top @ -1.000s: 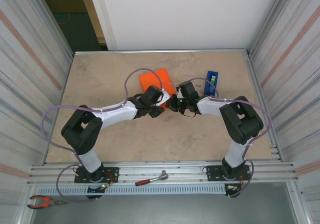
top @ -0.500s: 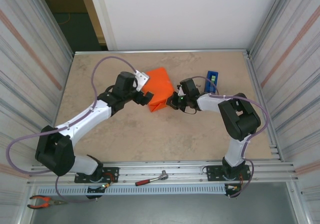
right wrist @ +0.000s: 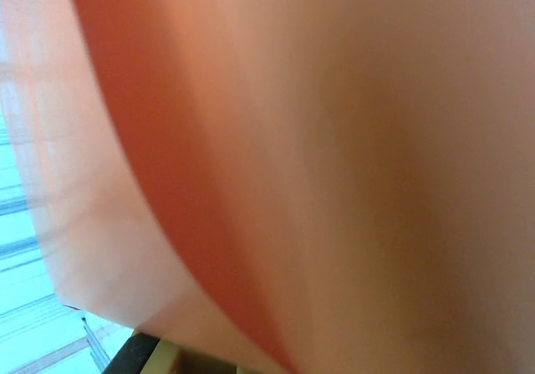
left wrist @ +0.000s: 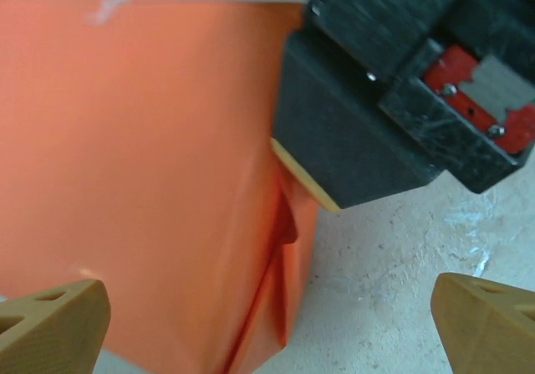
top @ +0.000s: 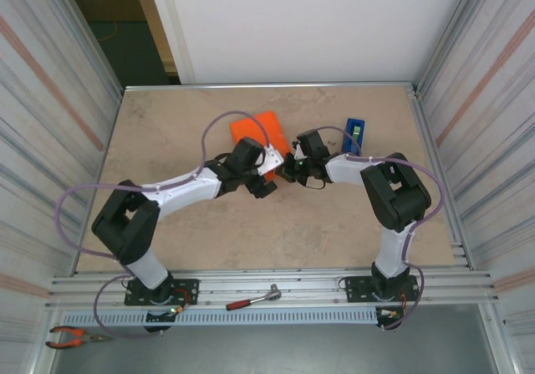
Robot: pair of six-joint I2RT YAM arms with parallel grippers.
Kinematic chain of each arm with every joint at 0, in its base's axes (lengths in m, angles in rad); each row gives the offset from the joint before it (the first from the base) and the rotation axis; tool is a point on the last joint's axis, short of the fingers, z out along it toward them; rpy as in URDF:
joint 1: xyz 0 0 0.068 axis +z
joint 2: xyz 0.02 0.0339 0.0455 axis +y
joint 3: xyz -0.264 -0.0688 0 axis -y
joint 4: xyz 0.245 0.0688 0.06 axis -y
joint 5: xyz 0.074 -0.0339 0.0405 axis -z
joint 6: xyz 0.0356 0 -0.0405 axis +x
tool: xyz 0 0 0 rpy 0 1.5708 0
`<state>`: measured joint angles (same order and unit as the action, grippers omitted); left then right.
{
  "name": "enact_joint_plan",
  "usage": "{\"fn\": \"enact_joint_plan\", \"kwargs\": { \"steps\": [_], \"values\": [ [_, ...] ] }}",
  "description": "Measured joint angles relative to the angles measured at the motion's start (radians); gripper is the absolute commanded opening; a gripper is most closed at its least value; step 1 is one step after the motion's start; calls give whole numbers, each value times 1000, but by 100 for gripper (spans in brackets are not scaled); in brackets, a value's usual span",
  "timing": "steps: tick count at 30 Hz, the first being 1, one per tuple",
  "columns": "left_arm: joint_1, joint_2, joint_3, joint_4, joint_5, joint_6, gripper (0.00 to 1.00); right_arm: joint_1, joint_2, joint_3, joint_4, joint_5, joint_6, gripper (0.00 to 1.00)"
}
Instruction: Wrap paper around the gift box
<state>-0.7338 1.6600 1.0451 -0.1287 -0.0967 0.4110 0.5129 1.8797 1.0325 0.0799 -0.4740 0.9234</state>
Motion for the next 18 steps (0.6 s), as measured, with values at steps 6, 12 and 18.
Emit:
{"fn": "enact_joint_plan", "kwargs": {
  "steps": [6,12,18],
  "values": [
    [-11,52,-8,100,-107,84,99,-3,17,0,2,-18,0,0],
    [-11,82,-13,164,-153,127,99,-3,18,0,5,-25,0,0],
    [-11,78,-50,190,-159,150,98,-3,18,10,8,-29,0,0]
  ]
}}
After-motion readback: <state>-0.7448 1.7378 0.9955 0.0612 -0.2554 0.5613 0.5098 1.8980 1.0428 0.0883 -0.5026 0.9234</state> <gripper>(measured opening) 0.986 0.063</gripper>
